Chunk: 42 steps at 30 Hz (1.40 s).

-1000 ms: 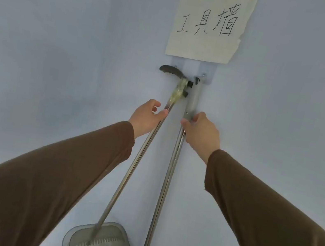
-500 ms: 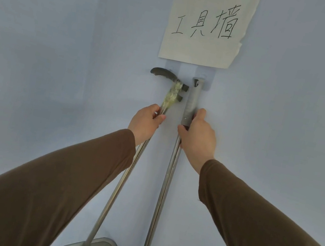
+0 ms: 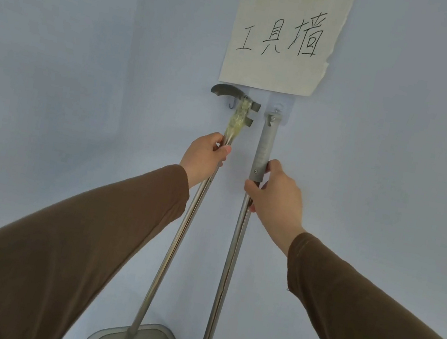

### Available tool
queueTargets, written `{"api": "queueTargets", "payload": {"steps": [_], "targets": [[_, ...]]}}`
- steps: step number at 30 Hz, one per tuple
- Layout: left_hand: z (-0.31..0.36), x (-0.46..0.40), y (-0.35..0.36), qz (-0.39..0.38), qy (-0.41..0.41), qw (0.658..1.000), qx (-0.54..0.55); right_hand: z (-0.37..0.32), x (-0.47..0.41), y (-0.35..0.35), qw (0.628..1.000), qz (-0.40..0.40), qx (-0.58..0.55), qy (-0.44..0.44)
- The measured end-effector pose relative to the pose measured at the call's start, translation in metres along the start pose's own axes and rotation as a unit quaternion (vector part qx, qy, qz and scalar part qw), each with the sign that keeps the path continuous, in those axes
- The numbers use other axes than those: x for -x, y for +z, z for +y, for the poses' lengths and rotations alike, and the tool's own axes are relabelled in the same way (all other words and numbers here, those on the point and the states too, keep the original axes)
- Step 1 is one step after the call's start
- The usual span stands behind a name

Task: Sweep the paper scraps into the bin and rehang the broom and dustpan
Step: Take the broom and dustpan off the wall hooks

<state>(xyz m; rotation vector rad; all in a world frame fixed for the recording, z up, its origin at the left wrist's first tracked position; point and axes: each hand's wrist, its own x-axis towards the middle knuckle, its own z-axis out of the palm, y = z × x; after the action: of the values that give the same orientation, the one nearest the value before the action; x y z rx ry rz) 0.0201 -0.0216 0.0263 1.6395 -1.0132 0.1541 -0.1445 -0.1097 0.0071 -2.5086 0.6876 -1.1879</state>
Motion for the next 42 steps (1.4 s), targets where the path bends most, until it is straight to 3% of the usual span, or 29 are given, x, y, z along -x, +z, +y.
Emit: {"api": "queueTargets", "payload": {"steps": [6,14,18,24,31,35,38,40,42], "targets": [[0.001,0.004,-0.001,0.005,0.008,1.0,-0.008,0.003,0.012,-0.013,1.0,0.006,0.002,-0.004],[-0.023,0.069,-0.025,-0.043,-0.048,0.996,-0.059,-0.007,0.064,-0.03,0.967,-0.089,-0.224,0.08],[-0.028,0.137,-0.041,-0.082,-0.094,0.985,-0.115,-0.011,0.115,-0.041,0.959,-0.131,-0.239,0.078],[-0.028,0.275,-0.059,-0.07,-0.147,0.964,-0.211,-0.006,0.215,-0.059,0.936,-0.196,-0.273,0.106],[-0.02,0.437,-0.083,-0.029,-0.289,0.952,-0.093,-0.007,0.324,-0.055,0.905,-0.258,-0.299,0.157],[-0.01,0.521,-0.106,-0.008,-0.38,0.924,0.041,-0.012,0.374,-0.044,0.852,-0.301,-0.361,0.231],[0.0,0.574,-0.121,-0.036,-0.421,0.896,0.14,-0.026,0.406,-0.043,0.759,-0.301,-0.464,0.343],[0.004,0.606,-0.129,-0.039,-0.457,0.859,0.229,-0.04,0.428,-0.049,0.698,-0.293,-0.507,0.412],[0.006,0.638,-0.142,-0.044,-0.478,0.812,0.332,-0.055,0.451,-0.053,0.681,-0.306,-0.506,0.432]]}}
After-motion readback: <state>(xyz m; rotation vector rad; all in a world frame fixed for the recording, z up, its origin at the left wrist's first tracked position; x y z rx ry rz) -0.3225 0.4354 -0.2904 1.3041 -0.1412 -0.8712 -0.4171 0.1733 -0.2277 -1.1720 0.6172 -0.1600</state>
